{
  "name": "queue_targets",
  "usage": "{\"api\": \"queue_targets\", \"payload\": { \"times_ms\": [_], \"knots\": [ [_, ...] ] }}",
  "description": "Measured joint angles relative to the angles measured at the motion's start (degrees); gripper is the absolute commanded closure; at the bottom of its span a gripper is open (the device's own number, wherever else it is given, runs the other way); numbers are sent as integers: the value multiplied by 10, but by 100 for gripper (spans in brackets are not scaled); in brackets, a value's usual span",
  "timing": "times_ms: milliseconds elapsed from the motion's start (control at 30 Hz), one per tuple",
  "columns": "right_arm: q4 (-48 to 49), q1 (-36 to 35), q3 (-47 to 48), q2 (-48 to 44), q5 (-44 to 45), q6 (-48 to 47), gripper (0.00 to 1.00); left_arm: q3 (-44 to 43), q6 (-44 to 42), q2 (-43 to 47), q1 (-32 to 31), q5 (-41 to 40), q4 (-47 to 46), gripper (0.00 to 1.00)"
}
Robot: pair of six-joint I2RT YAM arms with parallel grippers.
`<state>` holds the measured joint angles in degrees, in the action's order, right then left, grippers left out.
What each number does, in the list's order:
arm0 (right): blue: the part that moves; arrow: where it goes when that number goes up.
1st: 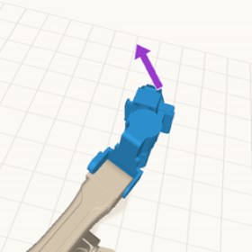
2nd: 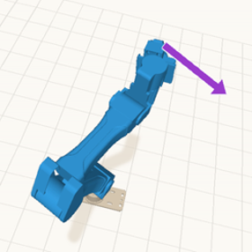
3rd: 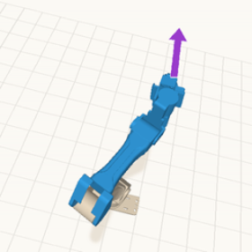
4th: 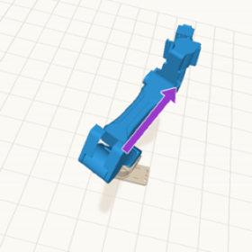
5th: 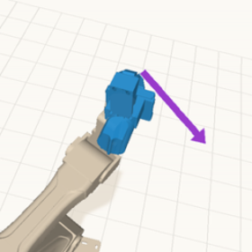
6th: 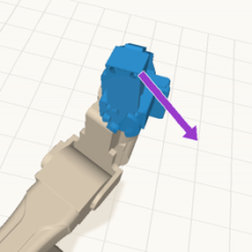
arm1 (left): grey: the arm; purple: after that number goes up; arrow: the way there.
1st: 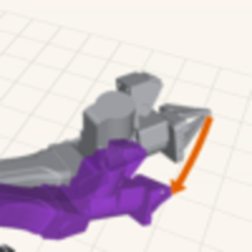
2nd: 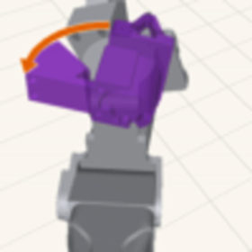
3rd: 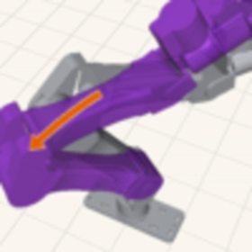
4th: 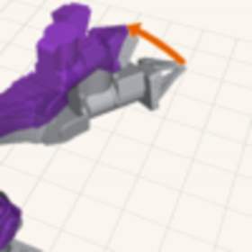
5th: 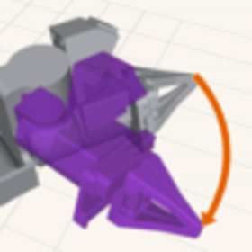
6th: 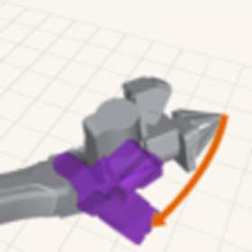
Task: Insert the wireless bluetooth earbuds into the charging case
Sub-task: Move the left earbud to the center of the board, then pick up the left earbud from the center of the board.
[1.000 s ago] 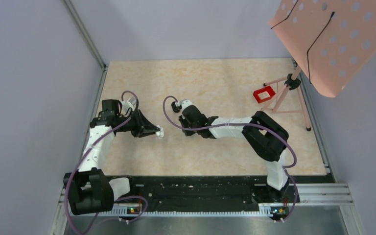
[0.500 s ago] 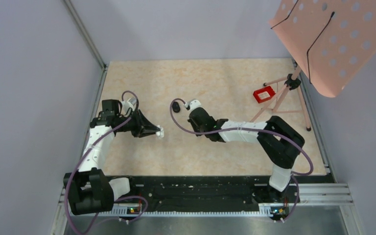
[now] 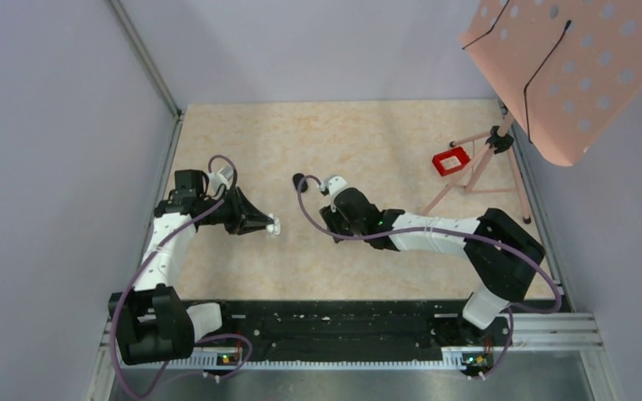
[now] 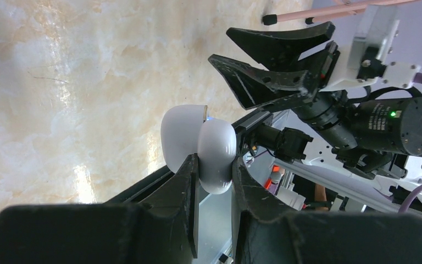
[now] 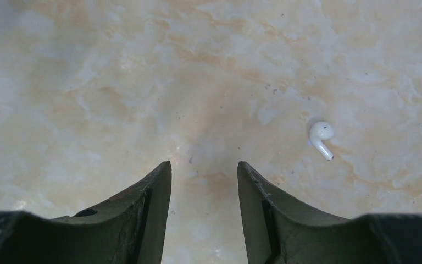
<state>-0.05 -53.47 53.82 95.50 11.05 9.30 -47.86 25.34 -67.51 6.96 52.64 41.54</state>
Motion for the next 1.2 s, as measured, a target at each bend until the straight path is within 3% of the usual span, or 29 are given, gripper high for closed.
{"api": "queue_targets", "payload": {
  "times_ms": [133, 367, 1200],
  "knots": [
    [8, 30, -11, -24, -33, 21, 62, 0, 0, -2, 0, 0, 0, 100],
    [-23, 114, 2, -17, -41, 29, 61, 0, 0, -3, 0, 0, 0, 100],
    [-68, 116, 99, 113, -28, -59, 68, 0, 0, -3, 0, 0, 0, 100]
  ]
}}
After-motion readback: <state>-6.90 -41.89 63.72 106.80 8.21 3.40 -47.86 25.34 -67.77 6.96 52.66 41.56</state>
